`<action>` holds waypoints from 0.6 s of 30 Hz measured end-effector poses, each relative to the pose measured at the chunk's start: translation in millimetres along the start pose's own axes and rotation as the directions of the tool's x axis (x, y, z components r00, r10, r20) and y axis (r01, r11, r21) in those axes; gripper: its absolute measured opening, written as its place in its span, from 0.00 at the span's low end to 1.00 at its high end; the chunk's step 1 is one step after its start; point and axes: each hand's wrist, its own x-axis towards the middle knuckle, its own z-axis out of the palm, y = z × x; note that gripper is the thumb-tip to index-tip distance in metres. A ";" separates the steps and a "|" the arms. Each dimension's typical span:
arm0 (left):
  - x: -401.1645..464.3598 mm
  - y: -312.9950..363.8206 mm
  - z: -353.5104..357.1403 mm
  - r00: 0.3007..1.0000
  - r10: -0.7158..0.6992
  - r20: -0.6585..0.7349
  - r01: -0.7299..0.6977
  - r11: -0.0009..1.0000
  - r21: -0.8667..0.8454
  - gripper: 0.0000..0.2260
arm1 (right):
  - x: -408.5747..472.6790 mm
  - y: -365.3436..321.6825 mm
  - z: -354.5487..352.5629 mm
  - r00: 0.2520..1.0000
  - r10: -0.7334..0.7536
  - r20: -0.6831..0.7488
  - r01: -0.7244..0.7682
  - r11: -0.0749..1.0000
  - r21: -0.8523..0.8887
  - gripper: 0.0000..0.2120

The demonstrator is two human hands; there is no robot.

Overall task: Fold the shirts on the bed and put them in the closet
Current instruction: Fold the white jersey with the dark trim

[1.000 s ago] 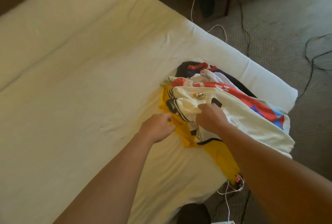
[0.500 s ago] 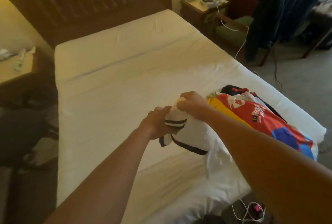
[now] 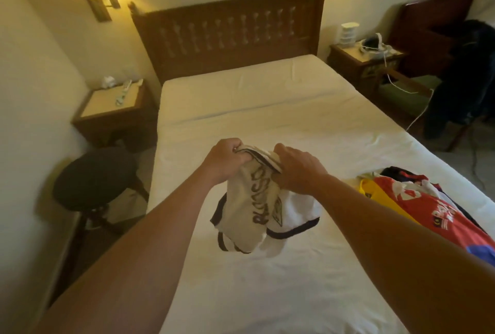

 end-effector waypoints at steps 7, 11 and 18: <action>-0.8 15.5 -15.6 0.983 0.184 -0.027 -0.161 0.912 0.377 0.16 | 8.7 13.7 -7.9 0.998 0.069 0.007 -0.068 0.997 -0.036 0.12; -5.0 21.8 -17.3 0.969 0.249 -0.014 -0.182 0.746 0.640 0.18 | 11.7 26.8 -2.5 0.973 0.192 0.131 -0.173 0.975 -0.138 0.04; -8.0 3.5 -35.1 0.988 0.093 -0.121 0.048 0.566 0.823 0.13 | 31.1 -0.6 -39.3 0.977 0.202 -0.069 -0.183 0.958 0.220 0.05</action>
